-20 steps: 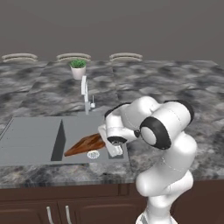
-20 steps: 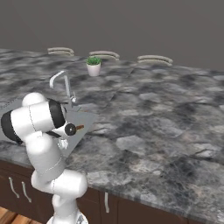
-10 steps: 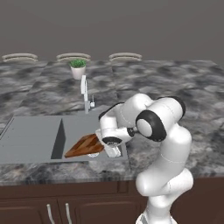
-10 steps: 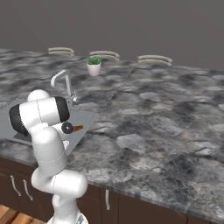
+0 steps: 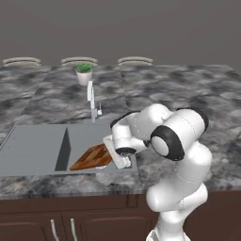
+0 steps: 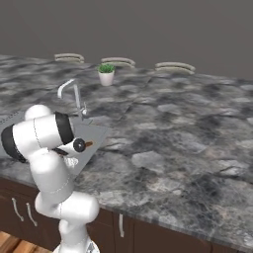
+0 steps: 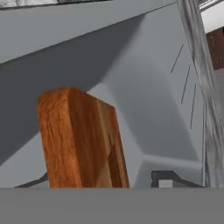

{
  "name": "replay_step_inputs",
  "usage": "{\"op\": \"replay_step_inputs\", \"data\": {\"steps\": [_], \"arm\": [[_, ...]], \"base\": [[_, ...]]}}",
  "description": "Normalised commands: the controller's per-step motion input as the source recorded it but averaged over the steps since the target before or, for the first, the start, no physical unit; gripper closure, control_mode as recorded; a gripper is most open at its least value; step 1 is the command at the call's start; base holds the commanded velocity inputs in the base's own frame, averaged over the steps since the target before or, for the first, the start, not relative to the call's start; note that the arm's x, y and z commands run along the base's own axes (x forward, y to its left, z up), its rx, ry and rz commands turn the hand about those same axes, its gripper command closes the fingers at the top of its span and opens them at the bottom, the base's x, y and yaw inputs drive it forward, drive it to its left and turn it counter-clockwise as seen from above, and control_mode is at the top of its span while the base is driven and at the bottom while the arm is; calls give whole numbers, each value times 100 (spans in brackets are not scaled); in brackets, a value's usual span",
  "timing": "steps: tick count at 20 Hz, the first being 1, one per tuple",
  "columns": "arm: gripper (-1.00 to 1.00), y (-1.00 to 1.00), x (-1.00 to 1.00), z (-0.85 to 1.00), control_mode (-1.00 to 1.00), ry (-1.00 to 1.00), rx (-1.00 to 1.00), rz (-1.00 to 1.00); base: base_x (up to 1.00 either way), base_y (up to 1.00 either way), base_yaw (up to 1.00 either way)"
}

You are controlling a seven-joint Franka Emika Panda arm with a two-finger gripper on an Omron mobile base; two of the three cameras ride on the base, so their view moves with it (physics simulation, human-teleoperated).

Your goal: Move the cutting board and knife to the sink. Then move spray from the cabinet to the counter.

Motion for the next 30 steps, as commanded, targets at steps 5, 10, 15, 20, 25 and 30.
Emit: {"op": "replay_step_inputs", "data": {"steps": [5,10,15,20,25,30], "arm": [[-100,-28,-50,99,-100,3,0,0],[-100,-65,-100,83,-100,3,0,0],[-100,-93,-100,5,-100,11,-9,3],[-100,-60,-100,49,-100,20,-5,3],[-100,8,-93,77,-100,21,-11,-2],[-100,39,-22,77,-100,-13,-28,18]], "base": [[0,0,0],[0,0,0],[0,0,0],[0,0,0],[0,0,0],[0,0,0]]}}
